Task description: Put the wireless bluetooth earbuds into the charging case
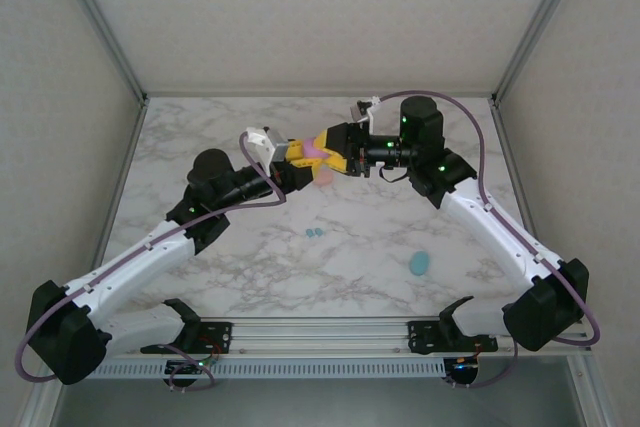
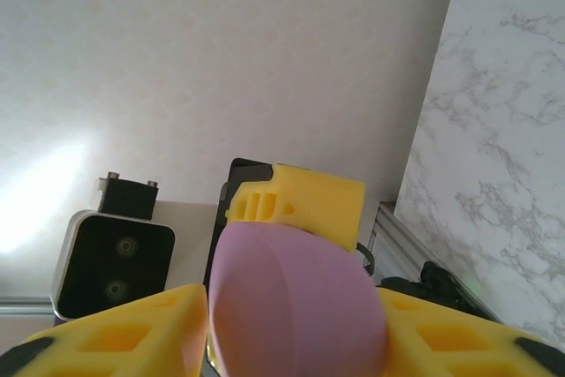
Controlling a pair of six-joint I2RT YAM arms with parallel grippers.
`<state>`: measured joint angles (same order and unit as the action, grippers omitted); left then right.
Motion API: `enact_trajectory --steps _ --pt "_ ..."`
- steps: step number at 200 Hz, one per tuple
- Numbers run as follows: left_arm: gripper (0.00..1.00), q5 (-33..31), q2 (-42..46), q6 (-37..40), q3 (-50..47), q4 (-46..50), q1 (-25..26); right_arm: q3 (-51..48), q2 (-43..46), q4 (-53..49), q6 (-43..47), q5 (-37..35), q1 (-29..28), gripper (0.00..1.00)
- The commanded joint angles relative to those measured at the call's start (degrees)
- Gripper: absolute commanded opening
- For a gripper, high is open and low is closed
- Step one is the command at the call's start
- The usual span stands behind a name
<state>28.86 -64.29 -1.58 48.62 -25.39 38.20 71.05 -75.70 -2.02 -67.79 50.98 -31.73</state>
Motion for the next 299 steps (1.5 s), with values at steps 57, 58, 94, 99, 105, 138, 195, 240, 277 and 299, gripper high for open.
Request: enact_trajectory --steps 57,58,94,99,105,138,195,240,277,299 --pt "0.36 1.5 -0.3 1.4 2.8 0.8 0.1 -3.1 0.1 4.7 -1.3 -0.7 0.6 0.24" --pt "0.36 1.5 -0.3 1.4 2.8 0.8 0.1 -3.1 0.1 4.7 -1.3 -0.8 0.6 0.24" --pt "0.49 0.6 0.0 2.2 2.9 2.7 0.1 -4.9 1.6 6.9 -1.8 -4.0 0.8 0.19" --pt "0.52 0.4 0.1 2.4 2.9 3.1 0.2 -5.2 1.9 7.2 -1.9 -4.6 0.9 0.19" --pt "0.54 0.0 0.2 2.5 2.9 3.5 0.1 -5.4 2.3 7.6 -2.1 -5.2 1.0 0.19" --pt "0.61 -2.0 1.1 3.6 1.8 5.6 0.1 -8.3 5.3 8.1 -2.0 -10.9 2.3 0.18" --pt "0.71 -11.4 6.5 2.0 -1.4 8.6 0.0 -13.9 5.9 -14.2 11.1 -34.3 6.7 0.18" --pt "0.90 -23.1 11.3 -2.6 -2.5 11.8 -0.4 -18.4 -7.7 -7.0 13.6 -31.0 8.3 0.18" --pt "0.99 -27.7 11.6 -7.1 -0.3 18.1 -1.2 -14.3 -19.6 -3.7 15.7 -26.5 8.3 0.19" --pt "1.00 -28.0 11.5 -8.3 0.9 20.5 -1.5 -12.8 -25.6 0.7 14.1 -24.4 8.3 0.19"
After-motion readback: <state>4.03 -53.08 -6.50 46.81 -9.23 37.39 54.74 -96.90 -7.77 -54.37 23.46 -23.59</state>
